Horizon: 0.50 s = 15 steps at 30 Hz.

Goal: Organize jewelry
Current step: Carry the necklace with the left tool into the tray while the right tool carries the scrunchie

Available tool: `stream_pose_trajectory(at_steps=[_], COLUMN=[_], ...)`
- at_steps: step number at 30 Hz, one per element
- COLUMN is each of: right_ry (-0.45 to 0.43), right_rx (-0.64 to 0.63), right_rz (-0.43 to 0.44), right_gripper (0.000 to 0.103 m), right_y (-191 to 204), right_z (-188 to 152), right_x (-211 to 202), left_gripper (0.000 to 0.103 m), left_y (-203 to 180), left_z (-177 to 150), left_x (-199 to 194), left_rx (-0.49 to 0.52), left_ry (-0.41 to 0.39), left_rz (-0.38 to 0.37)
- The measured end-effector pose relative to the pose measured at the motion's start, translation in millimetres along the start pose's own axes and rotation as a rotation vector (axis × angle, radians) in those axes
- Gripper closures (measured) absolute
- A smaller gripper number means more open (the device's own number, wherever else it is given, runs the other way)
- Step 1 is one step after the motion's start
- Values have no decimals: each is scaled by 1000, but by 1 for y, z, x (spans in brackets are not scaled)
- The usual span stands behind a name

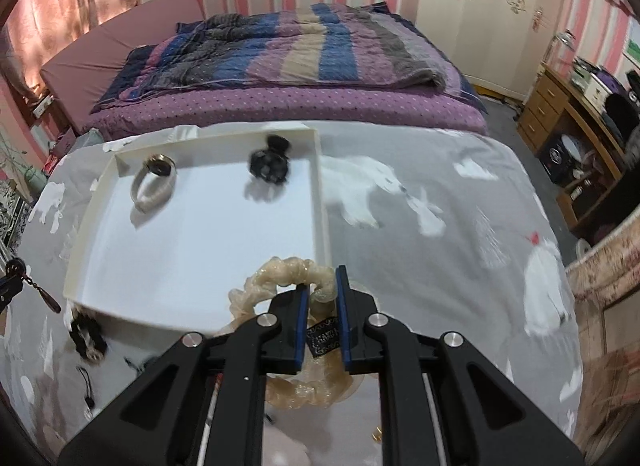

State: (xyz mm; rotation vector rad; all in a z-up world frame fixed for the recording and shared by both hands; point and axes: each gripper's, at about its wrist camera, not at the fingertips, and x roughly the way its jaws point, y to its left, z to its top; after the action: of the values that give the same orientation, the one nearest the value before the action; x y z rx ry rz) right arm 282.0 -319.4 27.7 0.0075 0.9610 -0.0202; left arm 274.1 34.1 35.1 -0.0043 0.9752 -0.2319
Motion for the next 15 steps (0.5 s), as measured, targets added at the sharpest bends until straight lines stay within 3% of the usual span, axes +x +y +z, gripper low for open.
stream_pose_trajectory(at_steps=[9,15], right_ry=[51,96], right_rx=[-59,-18], right_rz=[28,80], right_gripper=[90,90], right_y=[56,78], right_z=[47,74], right_x=[63,110], left_gripper=[94,94], left_y=[-11,-8], left_z=[69,96], left_x=[67,109], left_rx=[-15,-12], left_ry=[57,76], left_rz=[20,42])
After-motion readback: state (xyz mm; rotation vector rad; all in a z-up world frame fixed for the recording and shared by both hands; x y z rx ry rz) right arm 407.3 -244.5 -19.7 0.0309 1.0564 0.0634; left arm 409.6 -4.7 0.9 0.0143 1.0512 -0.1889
